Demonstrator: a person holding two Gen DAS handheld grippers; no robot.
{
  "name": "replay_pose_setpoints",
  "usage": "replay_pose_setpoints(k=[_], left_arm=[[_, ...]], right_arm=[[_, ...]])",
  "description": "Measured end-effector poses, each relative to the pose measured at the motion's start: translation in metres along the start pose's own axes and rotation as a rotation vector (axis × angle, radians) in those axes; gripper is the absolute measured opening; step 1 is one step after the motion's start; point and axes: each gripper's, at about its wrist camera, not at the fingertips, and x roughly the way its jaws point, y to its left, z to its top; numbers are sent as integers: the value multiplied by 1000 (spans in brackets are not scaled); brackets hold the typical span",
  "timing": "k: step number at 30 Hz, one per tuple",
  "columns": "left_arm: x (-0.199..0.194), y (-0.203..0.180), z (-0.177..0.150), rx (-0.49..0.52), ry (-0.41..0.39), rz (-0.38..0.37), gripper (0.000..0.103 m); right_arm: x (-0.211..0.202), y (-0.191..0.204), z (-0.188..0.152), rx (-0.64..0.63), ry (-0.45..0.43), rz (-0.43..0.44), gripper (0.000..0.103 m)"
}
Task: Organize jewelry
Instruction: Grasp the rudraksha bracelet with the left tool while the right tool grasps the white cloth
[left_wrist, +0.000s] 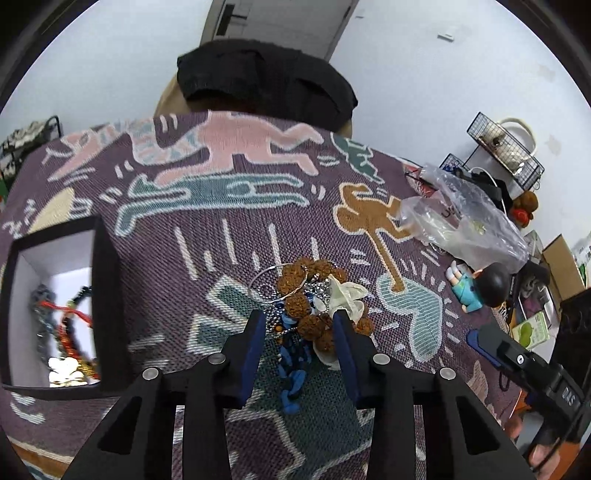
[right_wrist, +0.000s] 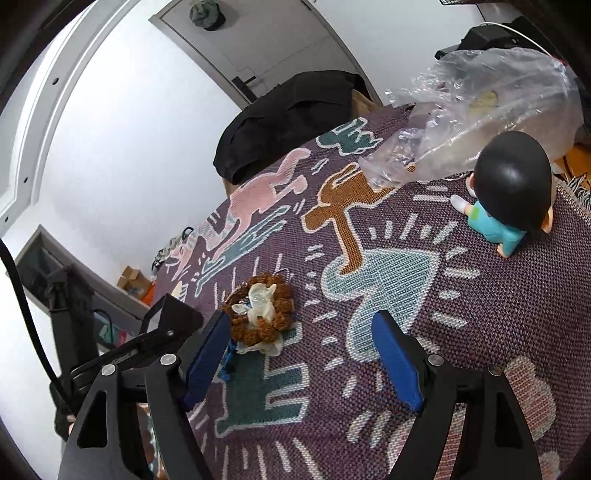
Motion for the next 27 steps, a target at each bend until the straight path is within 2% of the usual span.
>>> replay_pose_setpoints(k=[7, 14, 16, 27], left_arm=[[24, -1, 3, -31, 43, -9, 35], [35, 4, 3, -90, 38, -30, 29], [33, 6, 5, -96, 33, -28, 21], [-5, -11, 9, -16, -45, -53, 20]], right_arm=[[4, -8, -2, 18, 8, 0, 80], [6, -11, -2, 24, 11, 4, 80], [7, -11, -3, 25, 13, 4, 80], [10, -4, -3, 12, 17, 10, 80]])
